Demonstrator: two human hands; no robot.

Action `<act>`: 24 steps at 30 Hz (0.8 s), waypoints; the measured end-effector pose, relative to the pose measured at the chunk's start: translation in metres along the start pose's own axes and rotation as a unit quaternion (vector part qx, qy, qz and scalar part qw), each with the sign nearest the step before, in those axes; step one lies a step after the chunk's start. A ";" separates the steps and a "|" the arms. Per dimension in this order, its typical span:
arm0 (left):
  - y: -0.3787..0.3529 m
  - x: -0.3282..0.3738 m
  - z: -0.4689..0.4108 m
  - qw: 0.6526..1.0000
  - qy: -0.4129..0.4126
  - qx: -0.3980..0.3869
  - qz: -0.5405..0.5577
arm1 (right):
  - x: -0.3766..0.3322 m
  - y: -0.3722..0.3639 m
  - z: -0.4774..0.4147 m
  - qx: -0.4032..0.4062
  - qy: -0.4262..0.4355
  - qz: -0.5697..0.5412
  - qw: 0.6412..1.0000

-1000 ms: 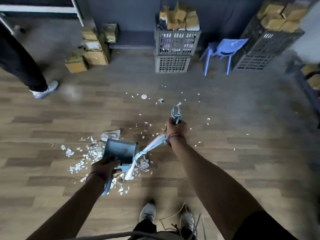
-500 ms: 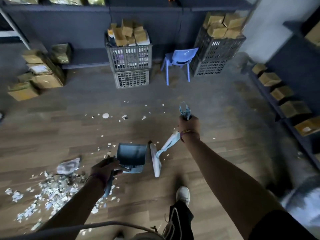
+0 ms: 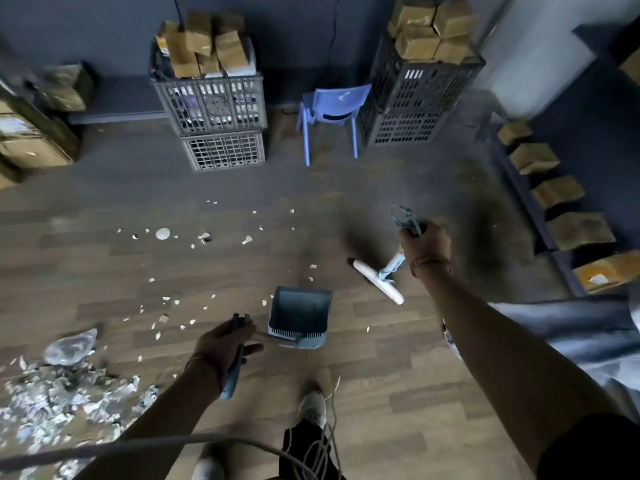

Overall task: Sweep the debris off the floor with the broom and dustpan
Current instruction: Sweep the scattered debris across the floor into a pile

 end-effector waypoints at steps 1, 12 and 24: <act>-0.007 0.000 -0.004 1.000 0.003 -0.001 -0.002 | 0.008 0.001 -0.008 -0.003 -0.002 0.007 1.000; -0.037 -0.004 -0.030 0.999 0.021 0.030 -0.033 | 0.066 -0.022 -0.057 -0.086 0.036 0.055 0.994; 0.025 -0.015 -0.048 0.998 0.030 0.050 -0.011 | 0.096 -0.109 0.005 -0.347 0.130 0.272 0.888</act>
Point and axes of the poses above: each hand's wrist, its own z-axis away from the middle knuckle, its own y-axis out of the back of the hand, x = y × z, the point moved 3 cm from there along -z, towards the middle knuckle
